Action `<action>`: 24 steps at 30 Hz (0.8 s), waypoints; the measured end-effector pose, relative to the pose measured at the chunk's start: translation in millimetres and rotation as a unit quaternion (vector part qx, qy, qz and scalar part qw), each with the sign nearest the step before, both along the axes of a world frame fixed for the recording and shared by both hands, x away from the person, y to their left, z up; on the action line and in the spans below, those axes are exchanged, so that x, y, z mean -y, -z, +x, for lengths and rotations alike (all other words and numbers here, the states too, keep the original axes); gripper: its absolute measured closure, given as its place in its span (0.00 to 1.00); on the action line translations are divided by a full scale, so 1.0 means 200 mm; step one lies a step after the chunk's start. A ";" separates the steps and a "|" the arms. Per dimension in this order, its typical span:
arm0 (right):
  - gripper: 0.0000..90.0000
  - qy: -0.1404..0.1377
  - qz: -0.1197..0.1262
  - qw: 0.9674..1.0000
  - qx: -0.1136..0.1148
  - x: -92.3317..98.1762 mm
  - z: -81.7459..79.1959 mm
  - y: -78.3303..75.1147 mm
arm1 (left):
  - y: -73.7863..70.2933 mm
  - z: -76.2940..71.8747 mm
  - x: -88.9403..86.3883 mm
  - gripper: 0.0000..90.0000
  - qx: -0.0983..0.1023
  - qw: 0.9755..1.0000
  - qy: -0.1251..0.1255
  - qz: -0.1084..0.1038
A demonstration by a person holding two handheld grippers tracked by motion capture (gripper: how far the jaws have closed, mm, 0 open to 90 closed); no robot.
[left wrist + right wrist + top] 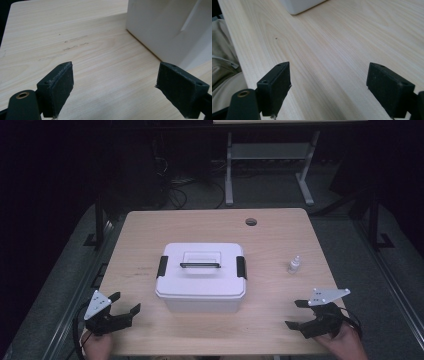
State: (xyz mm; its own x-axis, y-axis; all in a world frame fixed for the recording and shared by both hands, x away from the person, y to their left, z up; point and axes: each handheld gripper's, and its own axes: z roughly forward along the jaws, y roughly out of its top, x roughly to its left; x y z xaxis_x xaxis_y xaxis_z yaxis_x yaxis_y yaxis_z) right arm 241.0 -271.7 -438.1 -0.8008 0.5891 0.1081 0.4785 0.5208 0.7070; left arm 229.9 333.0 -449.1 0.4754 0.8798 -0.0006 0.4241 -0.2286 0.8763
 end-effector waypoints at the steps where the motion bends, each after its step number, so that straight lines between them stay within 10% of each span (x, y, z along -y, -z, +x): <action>1: 0.21 -0.002 0.000 1.000 -0.001 0.00 0.00 -0.01 | 0.00 0.00 0.00 0.14 0.001 1.000 0.000 -0.005; 24: 0.21 -0.068 -0.026 0.997 0.020 -0.19 0.09 -0.34 | 0.01 0.00 -0.03 0.14 -0.003 1.000 0.001 -0.024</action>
State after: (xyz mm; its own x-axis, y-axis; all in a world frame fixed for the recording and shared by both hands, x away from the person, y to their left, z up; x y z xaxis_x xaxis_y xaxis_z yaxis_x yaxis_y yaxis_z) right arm 258.7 -233.9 -369.4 -0.8763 0.4794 0.0473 0.3737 0.6145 0.6948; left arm 230.5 339.3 -450.7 0.4765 0.8780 -0.0465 0.4296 -0.1863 0.8836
